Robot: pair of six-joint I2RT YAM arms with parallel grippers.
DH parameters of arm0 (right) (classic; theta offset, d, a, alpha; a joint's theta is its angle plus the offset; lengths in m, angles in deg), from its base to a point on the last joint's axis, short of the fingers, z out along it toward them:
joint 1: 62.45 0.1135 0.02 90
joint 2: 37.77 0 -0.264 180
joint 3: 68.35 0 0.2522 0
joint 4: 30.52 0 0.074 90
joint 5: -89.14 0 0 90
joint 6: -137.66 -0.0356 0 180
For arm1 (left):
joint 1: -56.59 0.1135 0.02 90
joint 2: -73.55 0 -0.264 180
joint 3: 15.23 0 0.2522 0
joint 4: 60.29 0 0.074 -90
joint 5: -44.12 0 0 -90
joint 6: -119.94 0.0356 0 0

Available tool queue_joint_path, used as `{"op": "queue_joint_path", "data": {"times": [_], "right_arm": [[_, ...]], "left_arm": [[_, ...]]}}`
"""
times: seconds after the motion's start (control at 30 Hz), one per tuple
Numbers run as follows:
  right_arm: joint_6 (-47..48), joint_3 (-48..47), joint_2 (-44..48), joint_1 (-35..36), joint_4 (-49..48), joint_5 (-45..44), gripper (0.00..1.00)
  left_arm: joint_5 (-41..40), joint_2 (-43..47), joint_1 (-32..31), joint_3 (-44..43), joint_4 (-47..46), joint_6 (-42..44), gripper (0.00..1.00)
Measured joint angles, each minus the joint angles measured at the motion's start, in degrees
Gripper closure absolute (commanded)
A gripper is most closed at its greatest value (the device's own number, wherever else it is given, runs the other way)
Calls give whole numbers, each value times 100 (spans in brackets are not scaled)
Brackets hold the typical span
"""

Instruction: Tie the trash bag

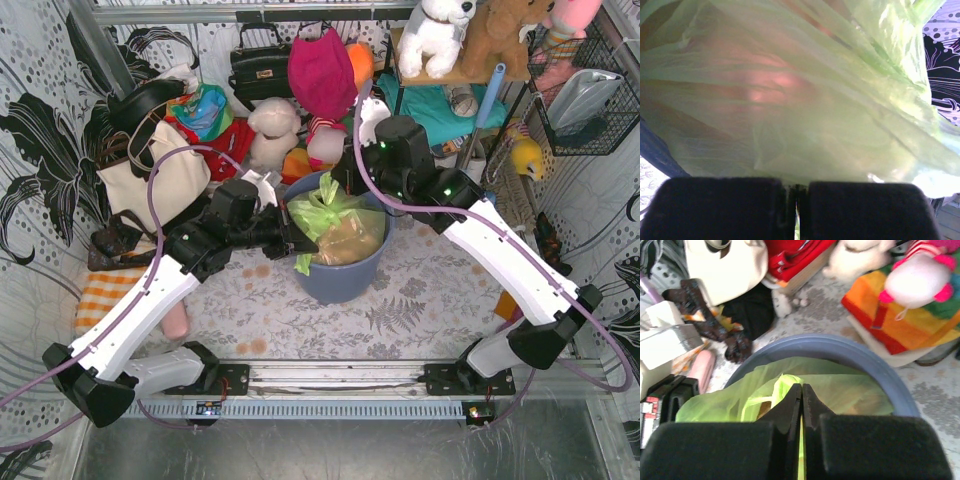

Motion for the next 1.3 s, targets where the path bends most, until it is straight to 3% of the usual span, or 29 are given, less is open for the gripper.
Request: {"op": "queue_joint_path", "data": {"times": [0.27,0.3,0.33,0.43,0.63,1.07,1.2,1.3], "right_arm": [[590,332,221,376,-350,-1224,100],[601,343,221,385,-345,-1207,98],[599,343,221,385,-343,-1132,88],[483,291,216,385,-251,-844,73],[90,-142,109,385,66,-356,64],[-118,-424,-323,385,640,-560,69],[-116,-535,-417,385,798,-713,64],[-116,-597,-446,385,857,-815,70]], "left_arm": [[-44,44,0,-81,52,0,100],[-46,46,-2,-83,74,2,100],[-48,50,-2,-83,87,4,100],[-55,50,-4,-83,114,15,100],[-52,57,-4,-83,120,24,100],[-42,55,-4,-83,120,83,100],[-42,55,-4,-83,120,87,100],[-39,55,-4,-83,120,87,100]]}}
